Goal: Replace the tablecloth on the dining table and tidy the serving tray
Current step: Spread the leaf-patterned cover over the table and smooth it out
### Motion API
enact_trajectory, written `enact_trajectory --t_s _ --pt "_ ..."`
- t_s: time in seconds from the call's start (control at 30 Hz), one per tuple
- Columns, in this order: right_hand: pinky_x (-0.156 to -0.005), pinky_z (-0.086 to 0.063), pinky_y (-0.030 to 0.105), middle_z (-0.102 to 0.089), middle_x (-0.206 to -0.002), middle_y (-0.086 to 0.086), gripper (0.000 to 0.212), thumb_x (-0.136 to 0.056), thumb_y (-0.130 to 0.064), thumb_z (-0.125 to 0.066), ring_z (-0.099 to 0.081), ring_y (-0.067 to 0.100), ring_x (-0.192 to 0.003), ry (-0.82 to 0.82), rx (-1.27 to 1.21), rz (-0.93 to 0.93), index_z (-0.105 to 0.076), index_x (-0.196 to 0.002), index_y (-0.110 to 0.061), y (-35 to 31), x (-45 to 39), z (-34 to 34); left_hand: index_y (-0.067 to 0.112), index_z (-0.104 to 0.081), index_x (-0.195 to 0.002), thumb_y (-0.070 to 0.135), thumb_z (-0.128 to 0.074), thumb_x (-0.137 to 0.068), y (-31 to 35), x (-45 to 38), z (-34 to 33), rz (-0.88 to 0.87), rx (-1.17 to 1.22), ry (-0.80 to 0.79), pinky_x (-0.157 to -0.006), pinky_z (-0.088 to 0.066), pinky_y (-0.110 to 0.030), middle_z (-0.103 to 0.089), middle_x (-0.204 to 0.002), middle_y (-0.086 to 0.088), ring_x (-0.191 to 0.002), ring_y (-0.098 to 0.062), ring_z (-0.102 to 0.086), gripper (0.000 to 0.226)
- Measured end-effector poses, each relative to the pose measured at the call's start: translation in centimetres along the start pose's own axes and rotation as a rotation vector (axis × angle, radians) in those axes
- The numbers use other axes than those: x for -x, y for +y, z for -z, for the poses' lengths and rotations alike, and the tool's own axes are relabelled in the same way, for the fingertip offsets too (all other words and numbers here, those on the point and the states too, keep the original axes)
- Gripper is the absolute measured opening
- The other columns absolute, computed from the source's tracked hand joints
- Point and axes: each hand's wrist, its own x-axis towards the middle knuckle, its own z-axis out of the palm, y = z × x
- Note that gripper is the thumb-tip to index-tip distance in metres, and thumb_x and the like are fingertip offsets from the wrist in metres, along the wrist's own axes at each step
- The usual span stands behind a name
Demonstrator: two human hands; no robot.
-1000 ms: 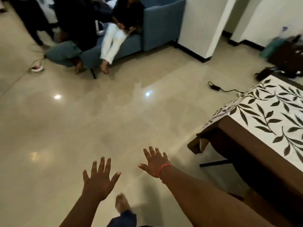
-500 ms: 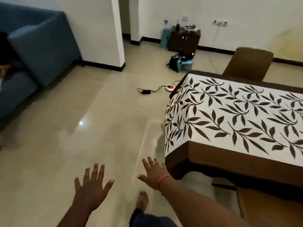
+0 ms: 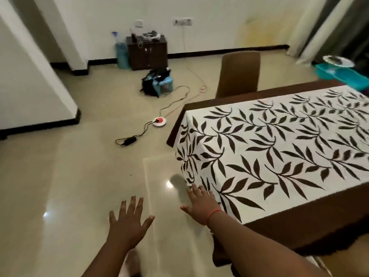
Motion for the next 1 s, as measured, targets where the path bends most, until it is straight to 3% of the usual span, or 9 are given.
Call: enact_trajectory --t_s 0.23,0.4,0.47,0.57,0.63,0.7,0.8,0.9,1.0 --pt "-0.122 -0.005 0.050 0.003 -0.167 0.001 0.108 -0.070 -0.090 0.009 0.004 0.026 -0.153 0.145 -0.181 -0.381 0.000 -0.158 -0.028 0.5 -2.3 3.2 0.035 0.019 -0.153 0.083 0.015 -0.066 2.0 -13.8 8.9 -0.428 -0.181 -0.015 -0.118 0.004 -0.059 0.028 -0.158 0.009 -0.151 -0.023 0.017 0.099" --pt "-0.122 0.000 0.049 0.012 -0.166 -0.001 0.078 -0.096 -0.069 -0.021 0.011 0.023 -0.153 0.174 -0.300 -0.638 0.001 -0.158 -0.028 1.9 -2.0 3.8 0.036 0.013 -0.154 0.084 0.019 -0.061 6.3 -21.9 12.6 -0.601 -0.307 -0.036 -0.117 0.000 -0.059 0.019 -0.163 0.008 -0.152 -0.024 0.013 0.105" --pt "-0.121 0.003 0.047 0.017 -0.162 -0.004 0.075 -0.098 -0.064 -0.023 0.011 0.023 -0.153 0.174 -0.302 -0.696 0.000 -0.158 -0.024 2.7 -1.8 3.8 0.040 -0.001 -0.156 0.086 0.008 -0.071 8.9 -24.3 12.9 -0.674 -0.339 -0.034 -0.115 -0.011 -0.062 0.003 -0.166 0.009 -0.153 -0.025 -0.003 0.097" --pt "-0.116 -0.009 0.043 -0.019 -0.158 -0.002 0.073 -0.089 -0.061 -0.039 -0.036 0.024 -0.144 0.232 -0.329 -0.811 -0.034 -0.150 -0.021 4.6 -2.4 3.9 0.030 -0.058 -0.135 0.085 -0.010 -0.083 14.4 -28.1 12.4 -0.792 -0.308 -0.007 -0.088 -0.040 -0.071 -0.058 -0.140 -0.002 -0.121 -0.034 -0.059 0.090" --pt "-0.106 -0.021 0.045 -0.051 -0.145 0.000 0.071 -0.077 -0.063 -0.045 -0.055 0.024 -0.127 0.245 -0.366 -0.877 -0.050 -0.134 -0.023 6.8 -3.4 3.1 0.029 -0.055 -0.134 0.083 -0.012 -0.084 17.2 -30.8 10.6 -0.856 -0.249 0.016 -0.086 -0.038 -0.069 -0.063 -0.132 -0.007 -0.114 -0.036 -0.060 0.085" --pt "-0.109 -0.014 0.044 -0.061 -0.137 0.002 0.068 -0.076 -0.064 -0.047 -0.050 0.023 -0.126 0.258 -0.443 -0.947 -0.058 -0.129 -0.023 8.7 -4.5 2.2 0.035 -0.038 -0.144 0.081 -0.013 -0.085 19.7 -31.5 10.9 -0.889 -0.259 -0.007 -0.089 -0.036 -0.068 -0.059 -0.136 -0.007 -0.117 -0.036 -0.056 0.079" --pt "-0.111 -0.005 0.043 -0.060 -0.138 0.002 0.065 -0.077 -0.063 -0.049 -0.056 0.023 -0.124 0.248 -0.483 -0.990 -0.062 -0.128 -0.025 9.6 -6.0 3.3 0.026 -0.044 -0.135 0.078 -0.011 -0.088 22.6 -33.5 11.9 -0.950 -0.318 0.002 -0.087 -0.037 -0.071 -0.064 -0.132 -0.010 -0.112 -0.039 -0.064 0.078" --pt "-0.113 -0.011 0.043 -0.055 -0.144 0.002 0.065 -0.079 -0.062 -0.045 -0.057 0.024 -0.127 0.236 -0.510 -1.058 -0.061 -0.131 -0.026 10.0 -7.6 4.6 0.027 -0.049 -0.132 0.076 -0.013 -0.089 24.9 -36.6 13.0 -0.953 -0.379 -0.016 -0.079 -0.045 -0.071 -0.065 -0.130 -0.006 -0.110 -0.038 -0.066 0.074" --pt "-0.120 -0.010 0.047 -0.009 -0.166 -0.001 0.067 -0.094 -0.058 -0.034 -0.015 0.024 -0.152 0.307 -0.540 -1.146 -0.026 -0.155 -0.031 10.3 -8.6 6.3 0.028 -0.051 -0.139 0.072 -0.026 -0.087 27.2 -38.9 15.9 -1.046 -0.494 0.014 -0.082 -0.047 -0.070 -0.055 -0.143 -0.003 -0.121 -0.036 -0.060 0.073"
